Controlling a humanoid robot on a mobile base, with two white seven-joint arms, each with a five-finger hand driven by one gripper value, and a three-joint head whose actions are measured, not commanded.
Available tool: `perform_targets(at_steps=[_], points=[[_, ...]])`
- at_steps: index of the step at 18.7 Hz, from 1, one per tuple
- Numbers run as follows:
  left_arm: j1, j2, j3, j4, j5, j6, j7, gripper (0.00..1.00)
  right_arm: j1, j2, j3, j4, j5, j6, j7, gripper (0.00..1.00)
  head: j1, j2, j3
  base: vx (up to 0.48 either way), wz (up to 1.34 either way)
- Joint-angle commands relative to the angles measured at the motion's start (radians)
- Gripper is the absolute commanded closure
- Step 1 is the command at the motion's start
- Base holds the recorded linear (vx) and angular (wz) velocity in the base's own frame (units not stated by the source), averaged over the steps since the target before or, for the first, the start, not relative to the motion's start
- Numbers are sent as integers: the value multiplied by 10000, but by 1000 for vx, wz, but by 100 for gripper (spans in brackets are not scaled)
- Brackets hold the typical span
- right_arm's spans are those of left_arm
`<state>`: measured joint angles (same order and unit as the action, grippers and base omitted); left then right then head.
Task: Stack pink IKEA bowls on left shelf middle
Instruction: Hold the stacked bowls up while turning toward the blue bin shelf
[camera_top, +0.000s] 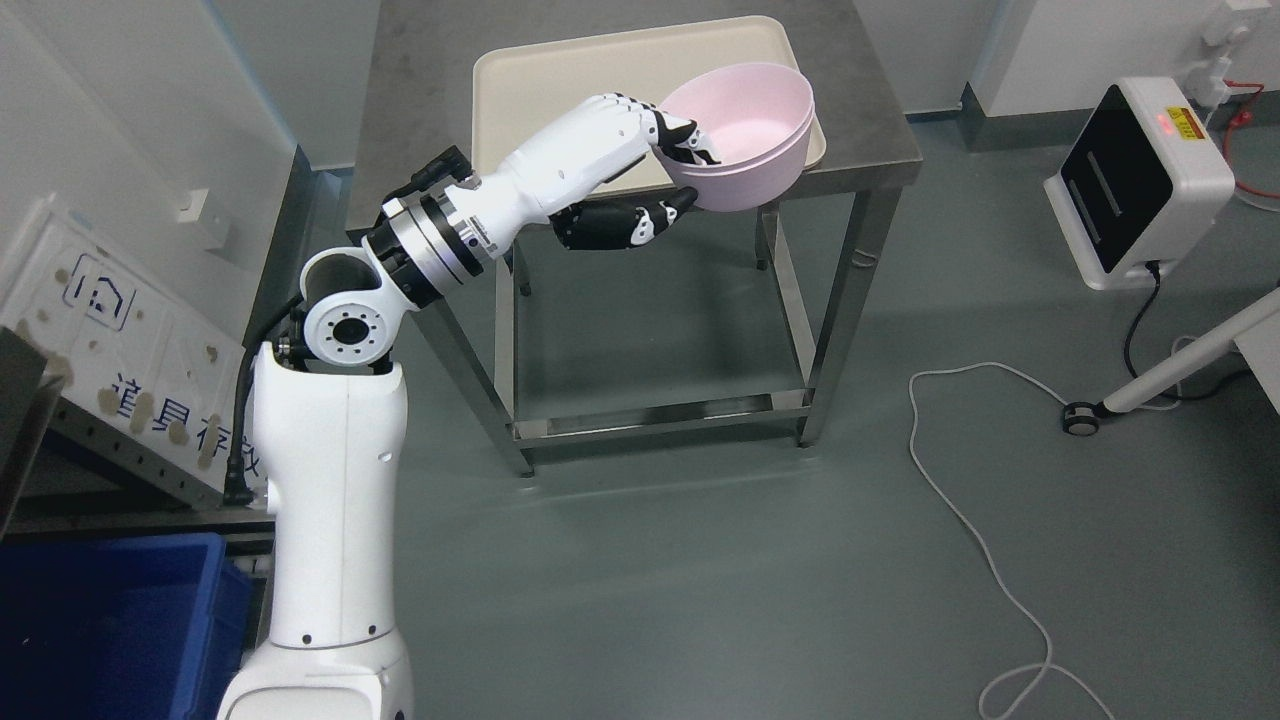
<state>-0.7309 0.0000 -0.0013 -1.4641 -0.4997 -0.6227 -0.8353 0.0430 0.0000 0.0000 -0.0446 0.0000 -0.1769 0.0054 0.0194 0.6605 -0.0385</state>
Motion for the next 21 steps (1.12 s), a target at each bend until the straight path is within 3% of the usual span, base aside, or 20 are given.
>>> perform_targets(at_steps=[1, 21], points=[[54, 175, 334, -39, -4, -1, 8, 98, 0, -175, -107, 1, 77, 5, -8, 0, 0, 0, 0, -281, 123], [8, 175, 564, -39, -19, 45, -8, 97, 0, -175, -107, 1, 77, 5, -8, 0, 0, 0, 0, -317, 47]])
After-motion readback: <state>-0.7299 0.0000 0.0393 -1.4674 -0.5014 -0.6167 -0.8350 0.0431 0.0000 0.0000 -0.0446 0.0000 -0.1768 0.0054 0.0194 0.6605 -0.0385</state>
